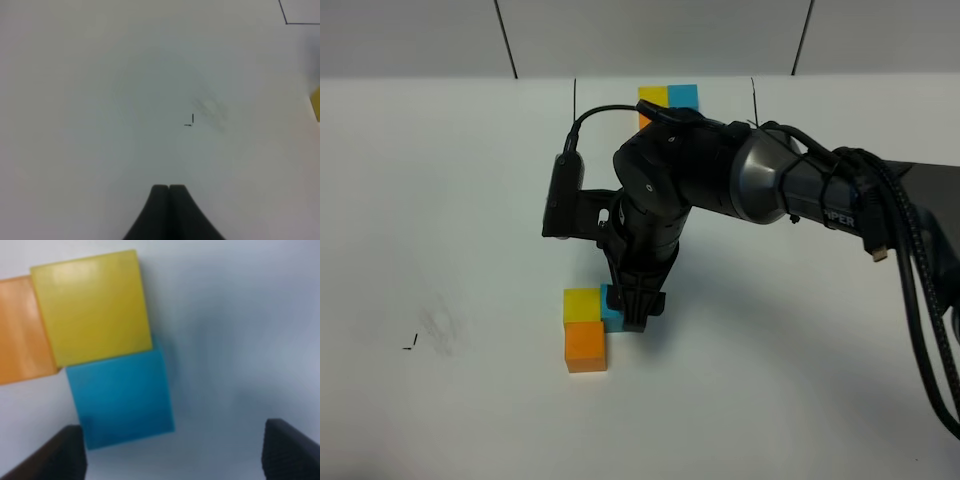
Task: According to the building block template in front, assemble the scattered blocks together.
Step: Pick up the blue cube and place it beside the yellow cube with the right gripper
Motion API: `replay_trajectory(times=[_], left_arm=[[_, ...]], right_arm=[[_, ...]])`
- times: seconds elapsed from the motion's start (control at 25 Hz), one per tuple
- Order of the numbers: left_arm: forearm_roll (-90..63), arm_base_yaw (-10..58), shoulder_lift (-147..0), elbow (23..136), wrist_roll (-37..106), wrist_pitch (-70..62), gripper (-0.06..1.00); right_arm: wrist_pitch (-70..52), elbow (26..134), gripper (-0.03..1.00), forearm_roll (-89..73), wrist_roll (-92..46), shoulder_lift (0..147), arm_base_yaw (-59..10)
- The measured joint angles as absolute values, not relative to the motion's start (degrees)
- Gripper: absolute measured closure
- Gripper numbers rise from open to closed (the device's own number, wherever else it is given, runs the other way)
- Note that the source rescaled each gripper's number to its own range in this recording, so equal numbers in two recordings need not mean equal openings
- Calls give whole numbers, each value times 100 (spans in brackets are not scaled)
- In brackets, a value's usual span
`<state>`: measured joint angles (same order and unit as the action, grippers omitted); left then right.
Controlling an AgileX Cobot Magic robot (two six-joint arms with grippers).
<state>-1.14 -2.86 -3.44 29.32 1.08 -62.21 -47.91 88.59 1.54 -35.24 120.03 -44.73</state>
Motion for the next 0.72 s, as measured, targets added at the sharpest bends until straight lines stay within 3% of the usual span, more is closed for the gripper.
replay_trajectory(times=[0.16,0.28,0.4,0.52,0.56,0.64,0.72], left_arm=[[-114,-286,-344,2932,108,-6221,94],[-114,-286,-344,2932,108,-6221,94],[-114,-286,-344,2932,108,-6221,94],[-114,-286,-344,2932,108,-6221,94],[-114,-286,-344,2932,108,-6221,94],[-114,-286,-344,2932,108,-6221,94],[-114,-286,-344,2932,108,-6221,94]], right_arm=[[-4932,8859,2,406,-3375,11719,-4473],[-5148,8859,10,608,-3345,11607,-4422],[-5428,8859,35,639,-3329,11596,-4272],[-5674,8859,74,647,-3270,11596,-4072],[-5737,8859,82,647,-3230,11596,-4000],[-5825,8859,92,647,-3178,11596,-3858],[-5943,8859,95,647,-3101,11596,-3674]])
